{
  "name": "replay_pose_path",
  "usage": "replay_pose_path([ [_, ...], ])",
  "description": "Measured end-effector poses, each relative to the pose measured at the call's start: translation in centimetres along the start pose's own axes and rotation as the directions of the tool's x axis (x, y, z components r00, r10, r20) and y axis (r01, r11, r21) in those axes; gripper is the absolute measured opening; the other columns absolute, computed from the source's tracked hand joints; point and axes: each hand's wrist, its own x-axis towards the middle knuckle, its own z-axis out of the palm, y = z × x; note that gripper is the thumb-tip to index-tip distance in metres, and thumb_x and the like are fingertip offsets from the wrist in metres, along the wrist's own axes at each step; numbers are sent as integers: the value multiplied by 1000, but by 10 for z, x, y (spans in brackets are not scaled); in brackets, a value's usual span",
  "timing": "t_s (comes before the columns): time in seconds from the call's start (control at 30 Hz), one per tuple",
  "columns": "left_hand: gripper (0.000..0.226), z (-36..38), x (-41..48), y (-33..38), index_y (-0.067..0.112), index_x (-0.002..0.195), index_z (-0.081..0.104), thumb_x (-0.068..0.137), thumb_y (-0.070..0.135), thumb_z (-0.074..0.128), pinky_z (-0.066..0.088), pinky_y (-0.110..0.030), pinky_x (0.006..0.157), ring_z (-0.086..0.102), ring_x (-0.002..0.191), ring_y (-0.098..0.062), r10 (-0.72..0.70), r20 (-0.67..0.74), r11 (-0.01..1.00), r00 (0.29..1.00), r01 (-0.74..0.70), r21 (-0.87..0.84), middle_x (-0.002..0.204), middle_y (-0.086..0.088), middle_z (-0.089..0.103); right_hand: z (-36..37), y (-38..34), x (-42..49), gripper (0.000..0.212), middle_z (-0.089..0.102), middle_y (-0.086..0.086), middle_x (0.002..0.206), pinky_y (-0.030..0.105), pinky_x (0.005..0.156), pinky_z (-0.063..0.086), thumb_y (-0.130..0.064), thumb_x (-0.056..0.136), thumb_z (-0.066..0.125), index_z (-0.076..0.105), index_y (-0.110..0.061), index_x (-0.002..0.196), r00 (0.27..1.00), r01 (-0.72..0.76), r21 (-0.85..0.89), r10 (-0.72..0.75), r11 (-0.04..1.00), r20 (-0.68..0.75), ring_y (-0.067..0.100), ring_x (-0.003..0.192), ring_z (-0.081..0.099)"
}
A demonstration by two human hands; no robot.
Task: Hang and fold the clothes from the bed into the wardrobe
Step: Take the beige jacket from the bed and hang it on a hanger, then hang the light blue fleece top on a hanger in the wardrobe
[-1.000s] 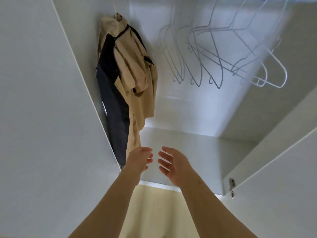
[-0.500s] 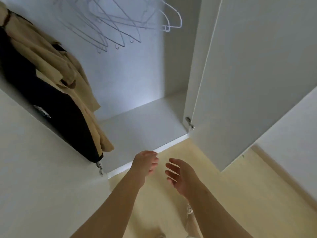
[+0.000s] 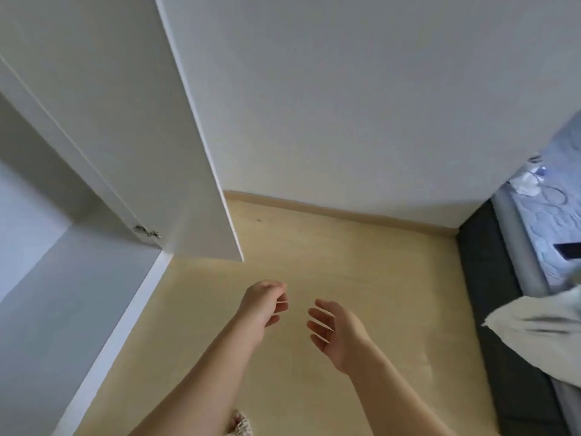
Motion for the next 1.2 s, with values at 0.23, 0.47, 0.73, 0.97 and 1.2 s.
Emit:
replay_pose_path([
  [0.23,13,193,-43,-21,21,81,57,93,19,52,37,-23,58,58,65,-11,-9,287,984,958,-43,175,76,3,60,-197,-30,-37,11,63,3,86,28,62,42,-18,93,51,61,-15,89,974,113,247,-58,962,-217,18,72,56],
  [0.47,14,339,-93,-32,17,84,57,94,13,48,37,-22,54,54,61,-10,-36,483,936,875,-140,324,75,1,59,-337,-32,-75,10,63,5,86,30,64,42,-16,92,52,61,-14,88,920,236,463,-43,854,-389,20,73,56],
  [0.73,16,466,-130,-30,17,84,58,95,14,46,40,-24,61,55,66,-12,-82,650,842,756,-296,450,76,1,59,-431,-46,-87,8,63,4,87,28,63,40,-16,91,53,61,-14,90,877,324,623,21,712,-480,20,72,54],
  [0.97,16,580,-121,-6,17,84,56,96,14,45,39,-25,61,53,64,-11,-86,713,816,696,-361,451,74,1,57,-513,-112,-69,11,64,3,85,29,64,40,-15,92,51,61,-11,96,837,412,649,16,640,-548,18,70,54],
  [1.2,18,705,-106,29,14,82,56,95,10,46,35,-22,54,50,59,-11,-130,719,759,682,-399,515,70,-1,56,-596,-190,-47,10,63,4,88,27,61,41,-15,94,50,59,-12,95,817,429,691,78,582,-572,18,68,54],
])
